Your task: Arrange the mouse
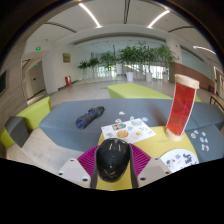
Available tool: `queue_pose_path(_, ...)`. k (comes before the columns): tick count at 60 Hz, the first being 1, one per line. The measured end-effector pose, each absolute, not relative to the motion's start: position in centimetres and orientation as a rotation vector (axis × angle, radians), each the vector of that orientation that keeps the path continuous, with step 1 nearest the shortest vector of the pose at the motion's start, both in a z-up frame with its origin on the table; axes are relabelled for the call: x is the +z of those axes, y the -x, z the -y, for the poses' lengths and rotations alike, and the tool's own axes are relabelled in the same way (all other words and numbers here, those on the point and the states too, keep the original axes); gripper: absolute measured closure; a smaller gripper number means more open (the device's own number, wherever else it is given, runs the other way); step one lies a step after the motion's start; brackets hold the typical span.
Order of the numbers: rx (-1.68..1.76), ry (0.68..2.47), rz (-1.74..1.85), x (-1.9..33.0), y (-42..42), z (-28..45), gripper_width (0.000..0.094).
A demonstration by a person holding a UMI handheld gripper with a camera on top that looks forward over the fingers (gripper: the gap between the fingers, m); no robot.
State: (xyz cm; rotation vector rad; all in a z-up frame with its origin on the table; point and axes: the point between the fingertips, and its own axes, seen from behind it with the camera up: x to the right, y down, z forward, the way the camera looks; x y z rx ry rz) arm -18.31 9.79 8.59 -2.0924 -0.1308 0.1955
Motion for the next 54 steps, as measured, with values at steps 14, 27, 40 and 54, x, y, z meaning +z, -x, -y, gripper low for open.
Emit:
queue_pose_path(14, 0.031, 1.968, 0.103, 16.8, 2.7, -9.0, 0.0471)
queue_pose_path(27, 0.058, 2.191, -0.044, 4.5, -6.5, -5.7, 0.0475)
queue_pose_path(40, 0.091, 2.281, 0.084, -0.8, -5.3, -6.3, 0.0475)
queue_pose_path(54, 0.132, 2.299, 0.084, -1.3, -4.8, -6.1, 0.0267)
